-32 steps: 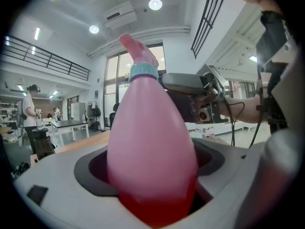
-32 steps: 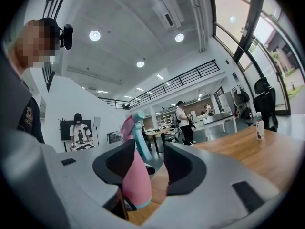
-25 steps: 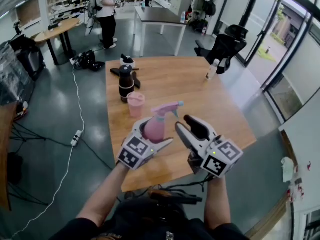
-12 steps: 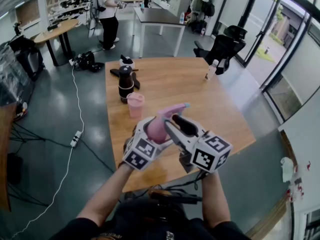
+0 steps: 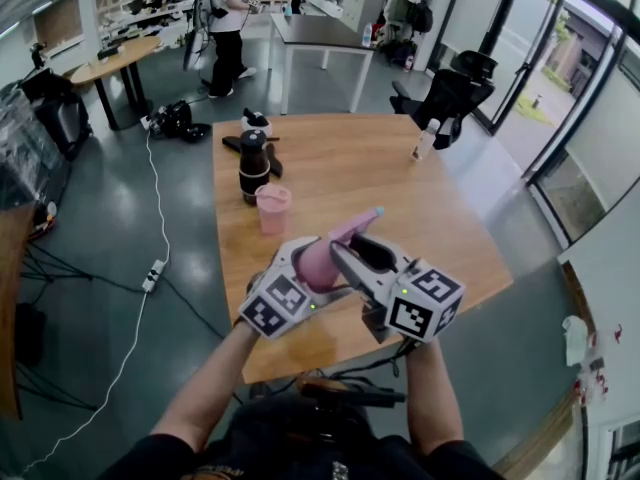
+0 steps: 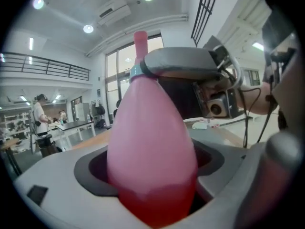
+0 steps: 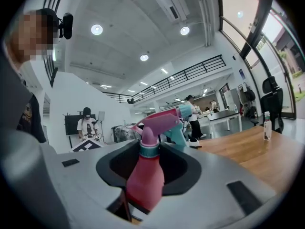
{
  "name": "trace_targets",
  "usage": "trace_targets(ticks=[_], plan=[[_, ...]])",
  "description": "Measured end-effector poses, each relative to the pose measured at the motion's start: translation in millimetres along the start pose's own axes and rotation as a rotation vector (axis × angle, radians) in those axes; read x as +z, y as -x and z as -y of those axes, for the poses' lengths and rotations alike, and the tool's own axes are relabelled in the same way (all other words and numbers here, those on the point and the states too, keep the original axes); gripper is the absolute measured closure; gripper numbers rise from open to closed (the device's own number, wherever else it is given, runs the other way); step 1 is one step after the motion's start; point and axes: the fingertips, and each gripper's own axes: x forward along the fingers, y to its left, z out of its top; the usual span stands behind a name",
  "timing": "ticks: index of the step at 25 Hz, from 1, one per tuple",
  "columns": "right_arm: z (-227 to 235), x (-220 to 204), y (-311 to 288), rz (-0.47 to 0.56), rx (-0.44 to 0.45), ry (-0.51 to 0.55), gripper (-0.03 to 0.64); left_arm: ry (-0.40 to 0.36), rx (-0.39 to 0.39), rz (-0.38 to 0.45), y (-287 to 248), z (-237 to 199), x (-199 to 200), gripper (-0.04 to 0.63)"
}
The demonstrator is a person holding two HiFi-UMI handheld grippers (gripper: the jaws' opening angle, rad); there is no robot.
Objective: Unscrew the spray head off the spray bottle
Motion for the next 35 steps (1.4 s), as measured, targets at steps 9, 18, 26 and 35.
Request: trace_targets(ticks=[9,18,26,35], plan=[[-21,-4,12,-0.022,0.216,0.059,0.477,-0.002,-0.350,0.053,18,37,5,0.152],[-37,-3,16,-0.021,0.314,0.102,0.476,0.003,-0.457,0.107,31,51,10,0.152],[-24,-5,10,-0.001,0.177,0.047,0.459,0.055,-0.254,0.091,21,22,3,0.152],[-15,-10,-5,-0.002,-0.017,0.010,0.460,0.024,0.023,0.022,11,-7,-8,0.152]])
